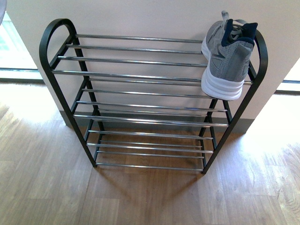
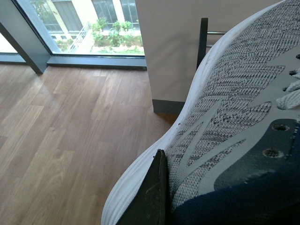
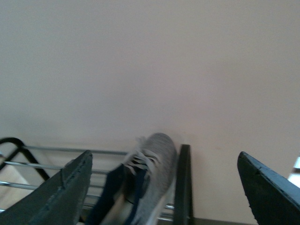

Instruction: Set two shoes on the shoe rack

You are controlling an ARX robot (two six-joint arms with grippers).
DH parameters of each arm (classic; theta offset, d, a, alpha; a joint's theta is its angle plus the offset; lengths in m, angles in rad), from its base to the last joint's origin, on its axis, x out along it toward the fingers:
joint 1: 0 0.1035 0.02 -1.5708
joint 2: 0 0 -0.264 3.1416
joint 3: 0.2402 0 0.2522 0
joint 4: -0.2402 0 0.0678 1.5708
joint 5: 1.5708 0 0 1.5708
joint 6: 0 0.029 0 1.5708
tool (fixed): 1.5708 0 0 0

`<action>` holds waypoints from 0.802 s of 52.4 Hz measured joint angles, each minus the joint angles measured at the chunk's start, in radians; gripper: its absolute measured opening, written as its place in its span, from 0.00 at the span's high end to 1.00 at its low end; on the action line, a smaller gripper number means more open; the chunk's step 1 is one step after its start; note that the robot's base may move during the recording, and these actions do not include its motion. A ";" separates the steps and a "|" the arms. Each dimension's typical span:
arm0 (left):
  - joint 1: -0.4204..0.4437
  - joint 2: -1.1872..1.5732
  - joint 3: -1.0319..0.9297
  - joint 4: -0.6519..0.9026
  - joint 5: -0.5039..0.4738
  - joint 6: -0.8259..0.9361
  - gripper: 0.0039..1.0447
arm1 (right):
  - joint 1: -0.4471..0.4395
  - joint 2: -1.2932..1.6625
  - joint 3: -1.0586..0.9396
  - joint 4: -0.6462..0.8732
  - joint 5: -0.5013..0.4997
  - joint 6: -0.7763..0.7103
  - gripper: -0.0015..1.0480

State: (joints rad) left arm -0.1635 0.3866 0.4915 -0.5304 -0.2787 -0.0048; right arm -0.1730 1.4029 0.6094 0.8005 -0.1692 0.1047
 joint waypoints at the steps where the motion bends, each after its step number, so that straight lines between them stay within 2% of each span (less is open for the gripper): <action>1: 0.000 0.000 0.000 0.000 -0.001 0.000 0.99 | 0.001 -0.003 -0.004 0.000 0.000 0.000 0.23; 12: 0.000 0.000 0.000 0.000 0.001 0.000 0.99 | 0.055 -0.169 -0.233 0.048 0.055 -0.084 0.66; 22: 0.000 0.000 0.000 0.000 -0.002 0.000 0.99 | 0.084 -0.278 -0.349 0.052 0.083 -0.095 0.96; 29: 0.000 0.000 0.000 0.000 -0.002 0.000 0.99 | 0.101 -0.351 -0.407 0.041 0.101 -0.099 0.99; 32: 0.000 0.000 0.000 0.000 -0.002 0.000 0.99 | 0.140 -0.389 -0.433 0.027 0.158 -0.099 0.99; 42: 0.000 0.000 0.000 0.000 -0.002 0.000 0.99 | 0.169 -0.501 -0.493 -0.026 0.167 -0.100 0.99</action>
State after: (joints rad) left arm -0.1635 0.3866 0.4915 -0.5304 -0.2810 -0.0048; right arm -0.0044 0.9016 0.1162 0.7742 -0.0025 0.0051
